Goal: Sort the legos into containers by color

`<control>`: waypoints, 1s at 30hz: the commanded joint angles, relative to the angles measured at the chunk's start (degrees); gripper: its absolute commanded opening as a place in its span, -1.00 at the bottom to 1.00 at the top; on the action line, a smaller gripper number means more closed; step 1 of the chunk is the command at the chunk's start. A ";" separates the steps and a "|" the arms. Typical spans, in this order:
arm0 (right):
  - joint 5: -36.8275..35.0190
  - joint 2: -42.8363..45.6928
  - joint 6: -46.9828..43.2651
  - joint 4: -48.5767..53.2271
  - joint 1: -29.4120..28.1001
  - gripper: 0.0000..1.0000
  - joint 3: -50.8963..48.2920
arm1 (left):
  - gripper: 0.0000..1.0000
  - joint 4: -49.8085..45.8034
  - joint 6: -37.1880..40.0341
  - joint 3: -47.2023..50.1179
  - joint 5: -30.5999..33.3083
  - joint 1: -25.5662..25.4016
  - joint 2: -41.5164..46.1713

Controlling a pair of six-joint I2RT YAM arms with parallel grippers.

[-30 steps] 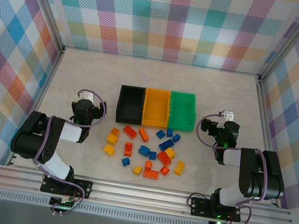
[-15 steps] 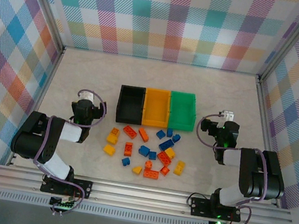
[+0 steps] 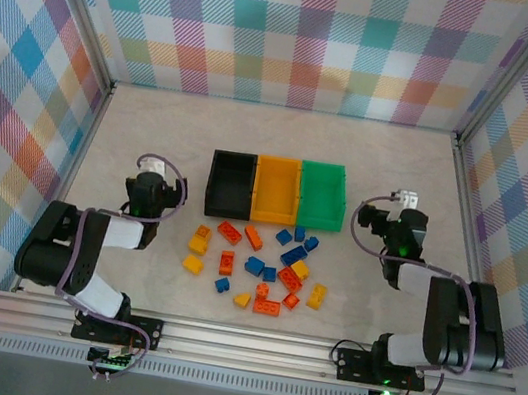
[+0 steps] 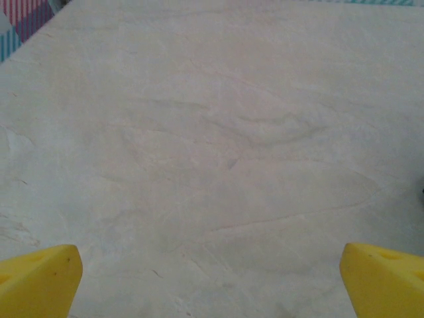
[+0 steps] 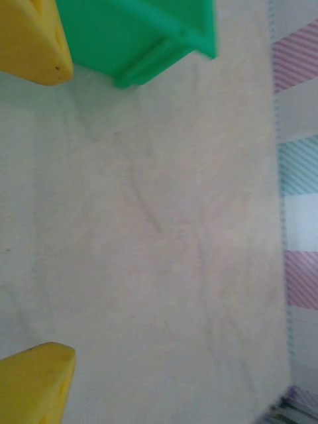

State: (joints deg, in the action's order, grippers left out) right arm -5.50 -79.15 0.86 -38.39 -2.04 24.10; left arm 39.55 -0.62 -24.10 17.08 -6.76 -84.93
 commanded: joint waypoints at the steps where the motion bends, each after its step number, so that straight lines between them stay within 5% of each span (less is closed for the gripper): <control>1: -1.31 5.03 2.69 8.81 -0.02 0.99 3.38 | 1.00 -7.44 -0.94 -3.76 2.85 0.72 5.67; 6: -7.48 10.06 10.38 22.85 -0.14 0.99 8.26 | 1.00 -7.49 -6.42 -2.38 5.48 1.34 13.28; 10: -22.97 11.25 20.70 32.60 -0.22 0.99 12.19 | 1.00 -13.94 -21.89 -4.98 10.29 4.10 17.47; 12: -23.99 11.27 24.00 34.68 -0.17 0.99 13.50 | 1.00 -23.04 -31.46 -8.19 12.19 6.28 18.39; 15: -16.60 14.78 27.89 30.05 0.26 0.99 10.04 | 1.00 -28.84 -35.29 -11.11 4.14 9.59 18.39; 18: -15.53 20.84 44.36 30.70 3.39 0.99 3.89 | 1.00 -28.14 -37.49 -10.51 -1.76 11.41 19.13; 21: -0.80 20.09 43.95 24.96 9.04 0.99 1.95 | 1.00 -23.82 -40.35 -6.92 -4.34 12.39 21.12; 30: 13.79 16.70 39.22 31.83 9.08 0.99 8.04 | 1.00 -21.55 -44.62 -8.64 -17.05 14.39 20.01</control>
State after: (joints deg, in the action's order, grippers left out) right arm -0.45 -62.02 40.27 -8.08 7.07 29.02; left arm 15.31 -41.78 -31.48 6.22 7.18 -64.69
